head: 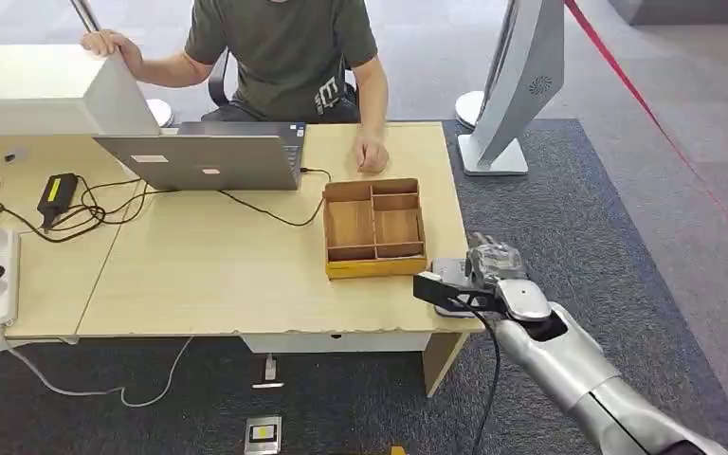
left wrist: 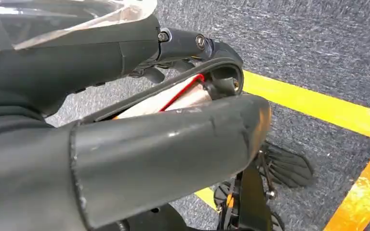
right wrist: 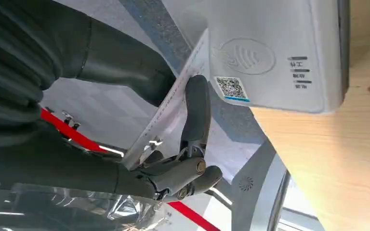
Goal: Pass the card to the sensor for recognition and then transmit it.
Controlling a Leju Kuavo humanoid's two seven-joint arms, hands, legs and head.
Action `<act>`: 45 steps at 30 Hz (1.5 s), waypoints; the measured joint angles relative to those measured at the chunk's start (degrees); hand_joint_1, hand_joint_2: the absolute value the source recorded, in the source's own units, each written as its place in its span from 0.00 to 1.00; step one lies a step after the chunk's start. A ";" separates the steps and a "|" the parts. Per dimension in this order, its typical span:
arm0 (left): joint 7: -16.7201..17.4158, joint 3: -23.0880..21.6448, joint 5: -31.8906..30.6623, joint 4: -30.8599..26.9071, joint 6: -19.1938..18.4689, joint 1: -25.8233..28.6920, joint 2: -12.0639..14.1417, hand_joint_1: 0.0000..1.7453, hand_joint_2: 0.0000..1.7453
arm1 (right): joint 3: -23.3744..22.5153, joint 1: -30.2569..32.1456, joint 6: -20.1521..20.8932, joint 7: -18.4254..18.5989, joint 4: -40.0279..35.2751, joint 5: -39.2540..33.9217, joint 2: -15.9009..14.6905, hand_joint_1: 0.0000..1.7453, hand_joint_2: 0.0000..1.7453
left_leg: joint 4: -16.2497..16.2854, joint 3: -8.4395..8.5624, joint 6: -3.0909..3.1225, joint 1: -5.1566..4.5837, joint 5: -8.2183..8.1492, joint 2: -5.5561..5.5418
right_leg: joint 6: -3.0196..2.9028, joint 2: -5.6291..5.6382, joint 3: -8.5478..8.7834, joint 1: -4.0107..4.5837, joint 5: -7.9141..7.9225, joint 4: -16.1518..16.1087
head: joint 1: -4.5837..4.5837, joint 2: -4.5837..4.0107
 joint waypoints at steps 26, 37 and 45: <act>-0.92 -0.17 -1.09 0.00 -2.05 -0.05 0.39 0.00 0.00 | -0.61 -2.39 2.67 1.84 -11.32 3.76 -3.34 1.00 1.00 | 0.00 0.00 0.00 0.00 0.00 0.00 | -0.02 0.00 0.05 0.00 0.02 0.02 | 0.02 0.00; -0.74 -0.17 -0.13 0.00 -1.57 -0.06 0.41 0.00 0.00 | 0.59 -9.92 3.28 -0.61 -12.83 8.26 -0.63 1.00 1.00 | -0.01 -0.16 -0.04 0.02 0.05 -0.03 | -0.07 0.00 -0.14 0.02 0.06 0.08 | 0.02 0.00; -1.09 -0.17 0.61 0.00 -1.35 -0.25 0.33 0.00 0.00 | 3.82 -16.44 1.03 -3.50 -10.75 9.44 7.92 1.00 1.00 | -0.01 -0.27 -0.11 0.14 0.09 0.00 | -0.15 0.03 -0.23 0.15 0.09 0.11 | 0.00 0.00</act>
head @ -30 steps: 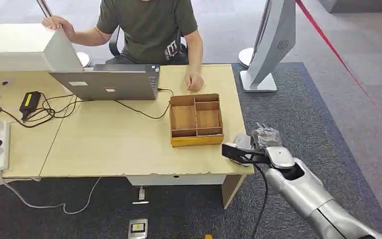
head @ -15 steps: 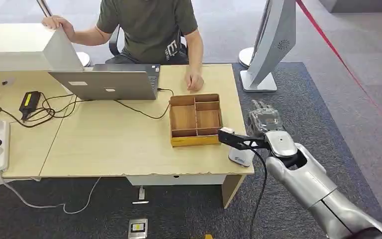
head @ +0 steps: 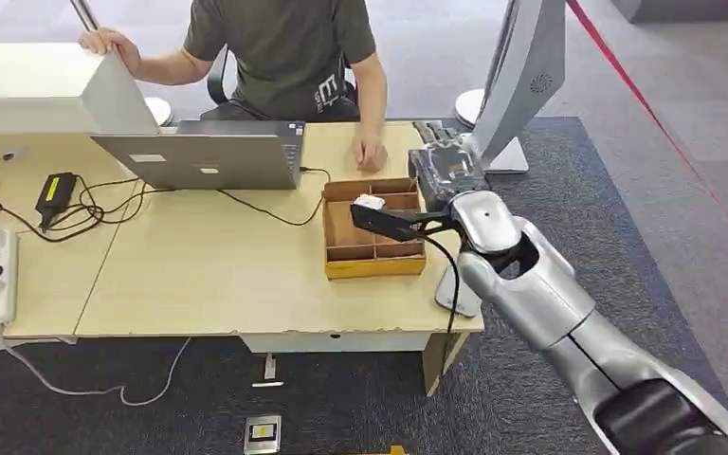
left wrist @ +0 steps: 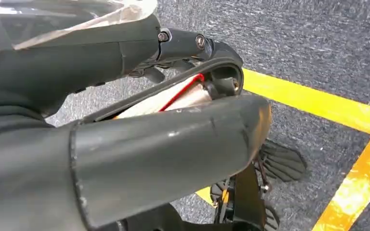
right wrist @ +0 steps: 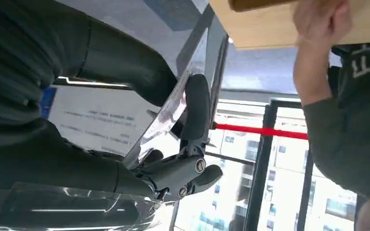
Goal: Pass the card to the sensor for recognition and then transmit it.
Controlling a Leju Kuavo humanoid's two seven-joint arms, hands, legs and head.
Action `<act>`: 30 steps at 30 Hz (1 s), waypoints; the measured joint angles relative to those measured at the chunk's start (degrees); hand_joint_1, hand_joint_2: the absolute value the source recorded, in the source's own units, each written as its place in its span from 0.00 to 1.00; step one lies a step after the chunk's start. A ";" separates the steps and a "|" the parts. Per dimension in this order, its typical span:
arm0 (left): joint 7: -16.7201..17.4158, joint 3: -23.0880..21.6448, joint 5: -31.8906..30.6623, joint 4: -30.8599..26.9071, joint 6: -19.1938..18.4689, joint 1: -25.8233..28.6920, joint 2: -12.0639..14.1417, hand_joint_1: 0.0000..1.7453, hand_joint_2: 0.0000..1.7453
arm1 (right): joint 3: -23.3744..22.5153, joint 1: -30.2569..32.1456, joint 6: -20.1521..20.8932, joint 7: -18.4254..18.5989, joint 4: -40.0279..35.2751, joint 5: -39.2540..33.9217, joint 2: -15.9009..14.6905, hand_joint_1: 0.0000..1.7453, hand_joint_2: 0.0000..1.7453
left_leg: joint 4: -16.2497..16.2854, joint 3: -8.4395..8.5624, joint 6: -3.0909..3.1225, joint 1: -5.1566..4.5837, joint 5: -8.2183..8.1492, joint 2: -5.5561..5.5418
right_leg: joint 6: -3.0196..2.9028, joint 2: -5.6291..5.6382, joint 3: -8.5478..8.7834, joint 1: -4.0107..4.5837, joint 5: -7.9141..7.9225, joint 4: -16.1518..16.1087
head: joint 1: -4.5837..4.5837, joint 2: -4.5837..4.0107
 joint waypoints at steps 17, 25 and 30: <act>0.92 0.00 -0.90 0.00 -1.29 0.15 0.02 0.00 0.00 | 3.69 -4.56 0.53 2.53 8.08 -2.67 6.14 1.00 1.00 | 0.01 -0.01 0.00 -0.01 0.00 0.01 | 0.00 0.00 -0.04 0.00 0.00 -0.03 | 0.00 0.00; 1.14 0.00 -0.70 0.00 -1.44 0.20 0.15 0.00 0.00 | 4.35 -5.51 1.20 3.98 8.81 -4.59 4.13 1.00 1.00 | 0.01 0.00 0.00 -0.01 0.00 0.02 | 0.00 0.00 -0.04 -0.01 0.01 -0.03 | 0.00 0.00; 1.14 0.00 -0.70 0.00 -1.44 0.20 0.17 0.00 0.00 | 4.65 -5.65 1.20 3.98 9.02 -4.59 3.58 1.00 1.00 | 0.01 0.00 0.00 -0.01 0.00 0.02 | 0.00 0.00 -0.04 0.00 0.01 -0.03 | 0.00 0.00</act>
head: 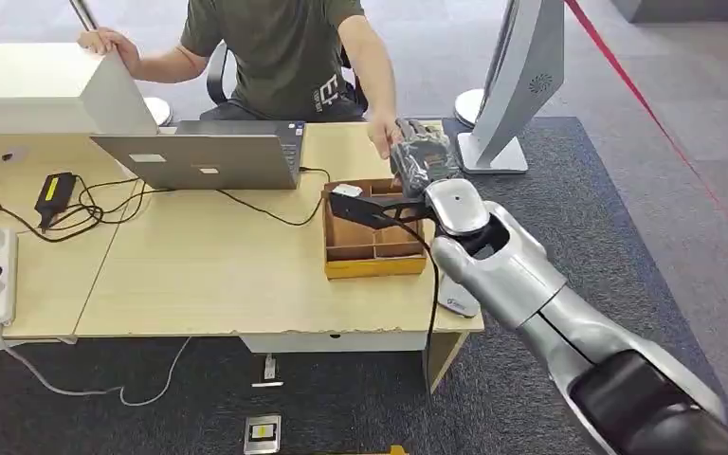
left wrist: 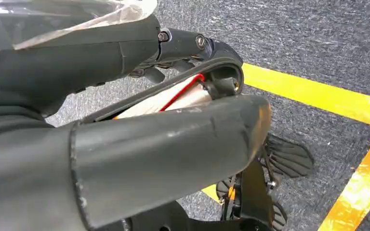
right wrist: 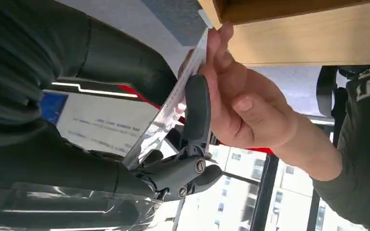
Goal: Pass the card to the sensor for recognition and then transmit it.
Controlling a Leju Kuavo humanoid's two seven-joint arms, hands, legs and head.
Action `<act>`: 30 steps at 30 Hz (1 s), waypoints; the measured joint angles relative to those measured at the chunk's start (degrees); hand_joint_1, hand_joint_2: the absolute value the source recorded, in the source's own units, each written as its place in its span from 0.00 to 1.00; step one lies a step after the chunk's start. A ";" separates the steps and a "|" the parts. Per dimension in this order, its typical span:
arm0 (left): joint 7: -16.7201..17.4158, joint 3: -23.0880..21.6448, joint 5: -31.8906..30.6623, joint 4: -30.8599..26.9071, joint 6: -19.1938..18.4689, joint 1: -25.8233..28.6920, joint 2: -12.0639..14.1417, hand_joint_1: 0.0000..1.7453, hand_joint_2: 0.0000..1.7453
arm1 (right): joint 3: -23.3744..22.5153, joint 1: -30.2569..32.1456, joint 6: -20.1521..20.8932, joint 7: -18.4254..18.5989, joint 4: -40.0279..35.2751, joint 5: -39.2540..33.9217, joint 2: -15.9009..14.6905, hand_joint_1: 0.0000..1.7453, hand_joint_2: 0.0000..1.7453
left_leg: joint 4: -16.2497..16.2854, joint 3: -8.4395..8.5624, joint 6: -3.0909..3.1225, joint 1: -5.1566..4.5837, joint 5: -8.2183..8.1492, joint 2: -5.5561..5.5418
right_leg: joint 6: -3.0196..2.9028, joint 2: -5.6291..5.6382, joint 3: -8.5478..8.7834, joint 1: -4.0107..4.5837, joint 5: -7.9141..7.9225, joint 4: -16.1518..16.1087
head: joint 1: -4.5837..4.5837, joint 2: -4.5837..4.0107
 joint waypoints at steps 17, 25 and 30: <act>-1.40 0.00 0.72 0.00 1.03 -0.01 -0.02 0.00 0.00 | 0.44 -0.26 -0.20 0.18 0.81 -0.57 -0.59 1.00 1.00 | 0.00 -0.03 0.00 0.00 0.00 -0.01 | 0.00 0.00 -0.03 0.00 0.00 0.00 | 0.00 0.00; 0.17 0.00 1.77 0.00 1.70 0.00 -0.02 0.00 0.00 | 0.46 -0.24 -0.41 0.33 1.42 -1.44 -0.96 0.00 0.00 | 0.00 -0.07 0.00 0.00 0.00 0.00 | 0.00 0.00 -0.06 0.00 0.00 0.00 | 0.02 0.00; 0.09 0.13 2.93 0.00 2.69 -0.01 -0.15 0.00 0.00 | 0.52 -0.22 -4.07 0.46 1.66 -0.11 -0.46 0.00 0.00 | 0.00 -0.06 0.00 0.00 0.00 0.00 | 0.00 0.00 -0.06 0.00 0.00 0.00 | 0.00 0.00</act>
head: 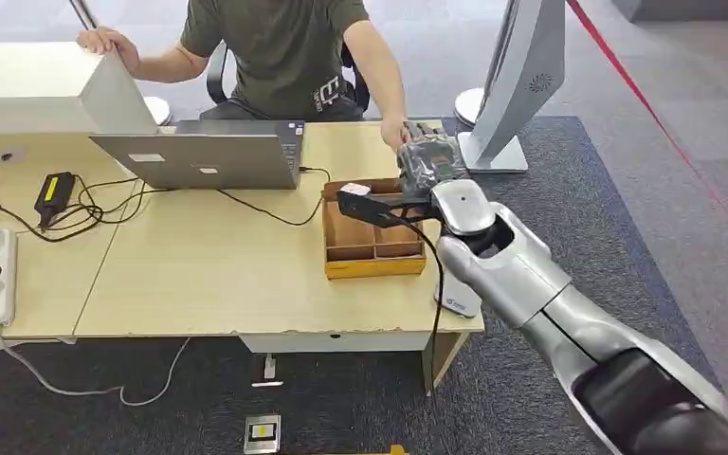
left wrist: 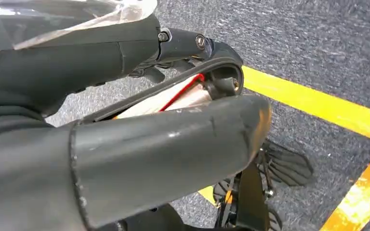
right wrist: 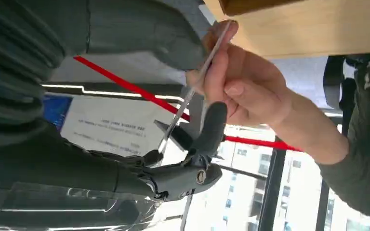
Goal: Pass the card to the sensor for recognition and then transmit it.
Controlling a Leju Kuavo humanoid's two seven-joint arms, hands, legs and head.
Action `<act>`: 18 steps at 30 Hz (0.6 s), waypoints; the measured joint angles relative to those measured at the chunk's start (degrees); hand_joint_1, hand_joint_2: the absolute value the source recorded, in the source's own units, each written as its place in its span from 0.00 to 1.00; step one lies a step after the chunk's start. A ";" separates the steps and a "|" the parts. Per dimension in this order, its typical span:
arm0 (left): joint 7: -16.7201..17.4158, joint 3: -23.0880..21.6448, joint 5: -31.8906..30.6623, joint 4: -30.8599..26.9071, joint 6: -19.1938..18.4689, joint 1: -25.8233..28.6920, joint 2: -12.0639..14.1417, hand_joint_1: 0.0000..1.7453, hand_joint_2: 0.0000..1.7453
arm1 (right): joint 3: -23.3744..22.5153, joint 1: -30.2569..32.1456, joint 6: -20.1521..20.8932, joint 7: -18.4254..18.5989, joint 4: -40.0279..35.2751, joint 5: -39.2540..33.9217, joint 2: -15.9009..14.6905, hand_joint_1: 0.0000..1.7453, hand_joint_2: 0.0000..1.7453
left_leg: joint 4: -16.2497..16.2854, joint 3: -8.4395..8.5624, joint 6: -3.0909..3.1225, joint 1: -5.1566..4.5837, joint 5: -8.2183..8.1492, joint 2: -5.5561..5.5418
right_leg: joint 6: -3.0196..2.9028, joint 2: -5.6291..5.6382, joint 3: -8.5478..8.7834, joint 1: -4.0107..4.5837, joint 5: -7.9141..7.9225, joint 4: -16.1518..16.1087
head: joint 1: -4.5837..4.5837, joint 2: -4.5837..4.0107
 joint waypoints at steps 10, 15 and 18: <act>0.09 0.46 0.31 0.00 0.59 0.01 -0.13 0.00 0.00 | -0.02 0.11 -0.81 1.01 0.33 1.66 0.87 0.00 0.00 | 0.00 0.01 0.00 0.00 0.01 0.00 | 0.00 0.00 0.00 0.00 0.01 0.00 | 0.02 0.00; 0.09 0.57 0.33 0.00 0.59 0.01 -0.13 0.00 0.00 | -0.02 0.11 -0.81 1.03 0.39 1.68 1.05 0.00 0.00 | 0.00 0.00 0.00 0.00 0.01 0.00 | 0.00 0.00 0.00 0.00 0.01 0.00 | 0.02 0.02; 0.09 0.59 0.35 0.00 0.59 0.01 -0.13 0.00 0.00 | -0.02 0.14 -0.81 1.05 0.57 1.81 1.16 0.00 0.00 | 0.00 0.00 0.00 0.00 0.01 0.00 | 0.00 0.00 -0.01 0.00 0.01 0.00 | 0.00 0.02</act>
